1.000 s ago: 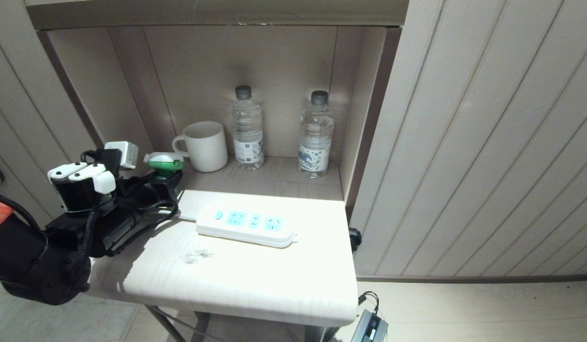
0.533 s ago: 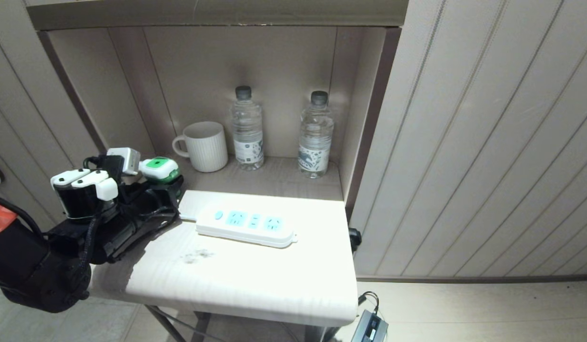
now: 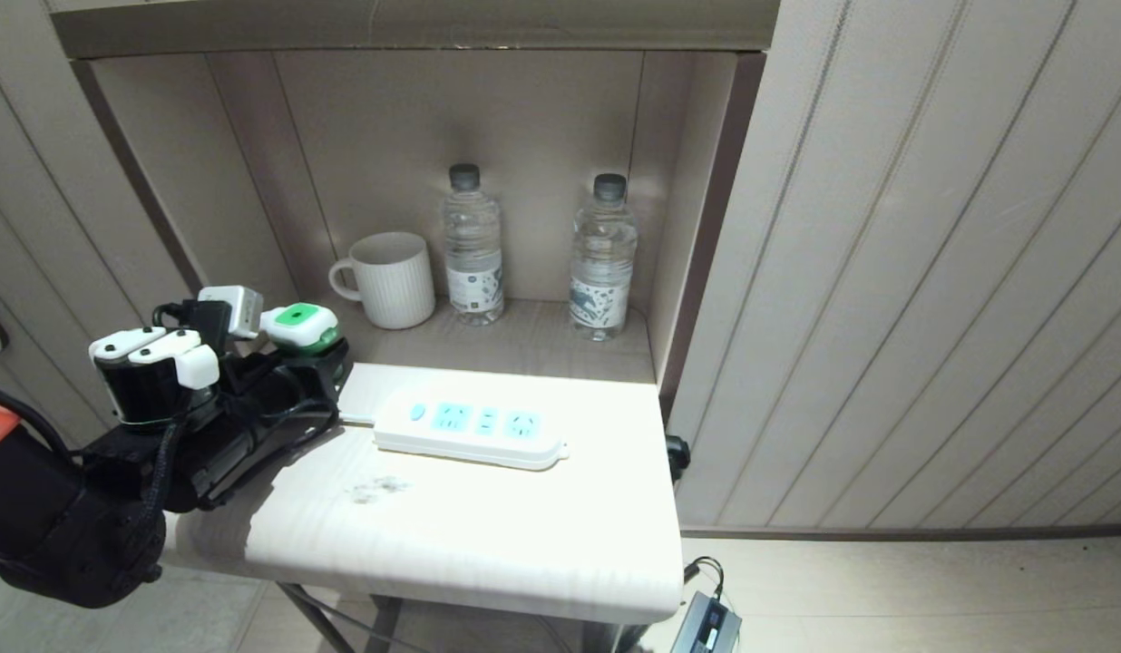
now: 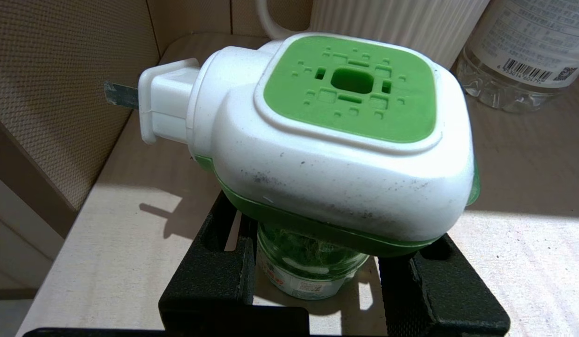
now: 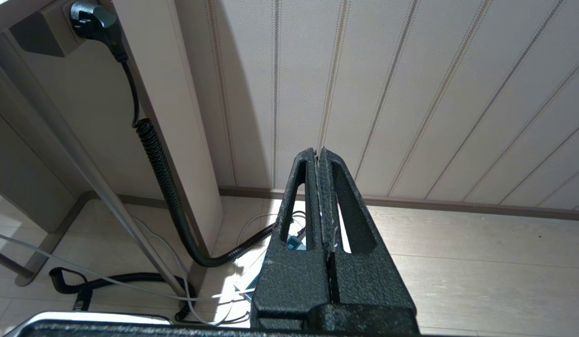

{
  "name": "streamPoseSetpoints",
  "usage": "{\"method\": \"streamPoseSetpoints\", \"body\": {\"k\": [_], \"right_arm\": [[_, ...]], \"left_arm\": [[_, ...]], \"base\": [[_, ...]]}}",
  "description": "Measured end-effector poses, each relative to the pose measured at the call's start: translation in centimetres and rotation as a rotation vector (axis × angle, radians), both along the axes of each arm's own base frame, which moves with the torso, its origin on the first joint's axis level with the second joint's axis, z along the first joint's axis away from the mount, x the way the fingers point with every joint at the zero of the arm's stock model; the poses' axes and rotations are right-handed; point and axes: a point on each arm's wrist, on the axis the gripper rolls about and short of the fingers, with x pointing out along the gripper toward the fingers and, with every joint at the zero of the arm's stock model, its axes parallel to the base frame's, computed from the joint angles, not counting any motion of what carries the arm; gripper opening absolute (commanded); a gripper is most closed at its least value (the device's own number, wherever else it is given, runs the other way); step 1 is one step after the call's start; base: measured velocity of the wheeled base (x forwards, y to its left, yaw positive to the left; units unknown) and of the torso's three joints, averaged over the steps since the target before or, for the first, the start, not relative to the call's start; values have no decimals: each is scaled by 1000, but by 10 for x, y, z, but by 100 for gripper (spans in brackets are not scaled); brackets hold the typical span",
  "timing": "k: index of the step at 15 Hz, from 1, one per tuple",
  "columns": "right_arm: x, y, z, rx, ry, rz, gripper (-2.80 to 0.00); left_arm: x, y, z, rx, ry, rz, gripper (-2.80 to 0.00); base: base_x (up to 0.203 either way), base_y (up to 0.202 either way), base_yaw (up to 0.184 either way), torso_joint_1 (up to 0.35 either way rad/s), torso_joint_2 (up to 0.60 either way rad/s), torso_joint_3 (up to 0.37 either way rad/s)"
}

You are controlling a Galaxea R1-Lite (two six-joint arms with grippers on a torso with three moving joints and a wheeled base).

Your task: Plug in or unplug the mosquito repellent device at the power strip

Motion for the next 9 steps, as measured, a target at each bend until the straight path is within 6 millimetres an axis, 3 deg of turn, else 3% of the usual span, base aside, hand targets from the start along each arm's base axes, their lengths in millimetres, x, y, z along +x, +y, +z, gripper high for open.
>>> {"method": "streamPoseSetpoints", "body": {"k": [4, 5, 9], "right_arm": [[0, 0, 0, 0, 0, 0, -280], [0, 0, 0, 0, 1, 0, -280], [0, 0, 0, 0, 0, 0, -280]], "left_arm": [[2, 0, 1, 3, -6, 41, -280], [2, 1, 2, 2, -7, 44, 0], [6, 0, -8, 10, 22, 47, 0]], "base": [[0, 0, 0, 0, 0, 0], [0, 0, 0, 0, 0, 0], [0, 0, 0, 0, 0, 0]]}}
